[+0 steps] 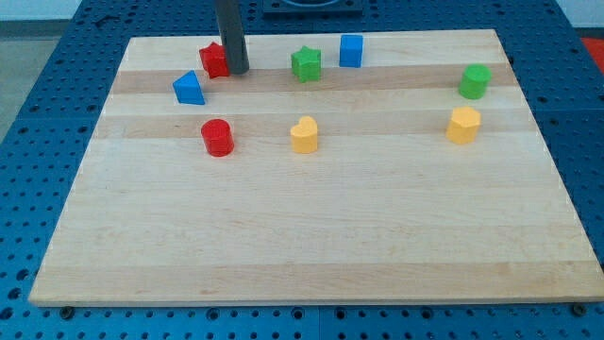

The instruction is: Move the red circle to the bottom left of the board

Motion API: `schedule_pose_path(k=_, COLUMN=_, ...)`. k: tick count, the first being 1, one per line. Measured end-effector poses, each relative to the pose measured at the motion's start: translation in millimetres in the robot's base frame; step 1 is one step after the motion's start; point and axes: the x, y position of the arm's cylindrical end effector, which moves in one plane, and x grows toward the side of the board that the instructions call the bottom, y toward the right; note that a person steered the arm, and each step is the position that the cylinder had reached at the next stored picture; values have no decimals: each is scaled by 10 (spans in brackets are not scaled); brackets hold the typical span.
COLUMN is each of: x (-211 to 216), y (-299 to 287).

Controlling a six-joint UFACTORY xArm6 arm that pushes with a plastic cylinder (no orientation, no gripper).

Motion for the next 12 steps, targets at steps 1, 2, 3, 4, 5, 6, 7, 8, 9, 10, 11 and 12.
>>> schedule_pose_path(k=1, x=-17, y=-143)
schedule_pose_path(k=2, x=97, y=-616)
schedule_pose_path(k=3, x=97, y=-851)
schedule_pose_path(k=4, x=168, y=-724)
schedule_pose_path(k=5, x=175, y=-661)
schedule_pose_path(k=6, x=175, y=-609)
schedule_pose_path(k=7, x=181, y=-568)
schedule_pose_path(k=8, x=181, y=-547)
schedule_pose_path(k=9, x=117, y=-294)
schedule_pose_path(k=10, x=437, y=-137)
schedule_pose_path(k=11, x=1040, y=130)
schedule_pose_path(k=12, x=1525, y=86)
